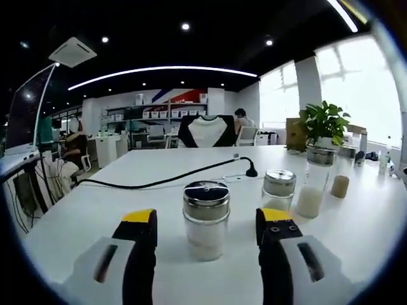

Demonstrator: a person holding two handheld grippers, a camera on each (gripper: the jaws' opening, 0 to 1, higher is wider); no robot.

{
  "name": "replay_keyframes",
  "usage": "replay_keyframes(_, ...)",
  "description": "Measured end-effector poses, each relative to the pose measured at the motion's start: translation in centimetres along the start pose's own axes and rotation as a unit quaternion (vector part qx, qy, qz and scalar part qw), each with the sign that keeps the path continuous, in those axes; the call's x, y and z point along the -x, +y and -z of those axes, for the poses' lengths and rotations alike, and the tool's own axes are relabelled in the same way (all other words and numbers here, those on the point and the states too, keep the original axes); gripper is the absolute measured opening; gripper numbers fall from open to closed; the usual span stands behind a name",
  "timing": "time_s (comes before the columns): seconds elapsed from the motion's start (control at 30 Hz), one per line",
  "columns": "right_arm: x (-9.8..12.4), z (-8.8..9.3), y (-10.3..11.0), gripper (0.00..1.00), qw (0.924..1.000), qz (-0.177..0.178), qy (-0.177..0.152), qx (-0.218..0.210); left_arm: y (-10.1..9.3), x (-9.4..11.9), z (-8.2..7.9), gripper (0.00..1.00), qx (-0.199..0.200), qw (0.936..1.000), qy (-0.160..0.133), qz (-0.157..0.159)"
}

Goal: Rotate the seasoning bottle until the label or dispensing opening points toward the visible target arrow and the bottle remains upright within the marked orientation range

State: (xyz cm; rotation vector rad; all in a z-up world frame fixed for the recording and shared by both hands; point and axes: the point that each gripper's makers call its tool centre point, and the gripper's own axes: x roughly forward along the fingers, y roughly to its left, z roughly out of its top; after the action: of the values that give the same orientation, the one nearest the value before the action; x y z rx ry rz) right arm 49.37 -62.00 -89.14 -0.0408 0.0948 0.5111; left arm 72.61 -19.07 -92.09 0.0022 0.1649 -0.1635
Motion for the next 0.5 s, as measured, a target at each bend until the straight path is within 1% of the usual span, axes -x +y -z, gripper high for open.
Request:
replay_keyframes(0.13, 0.1, -0.3, -0.1, 0.84, 1.0000, 0.001, -0.005, -0.003, 0.2, -0.5, -0.1, 0.63, 0.005, 1.0000, -0.003, -0.002)
replay_keyframes(0.5, -0.1, 0.1, -0.4, 0.83, 1.0000, 0.006, -0.001, -0.004, 0.3, -1.8, -0.5, 0.56, 0.003, 1.0000, -0.004, -0.002)
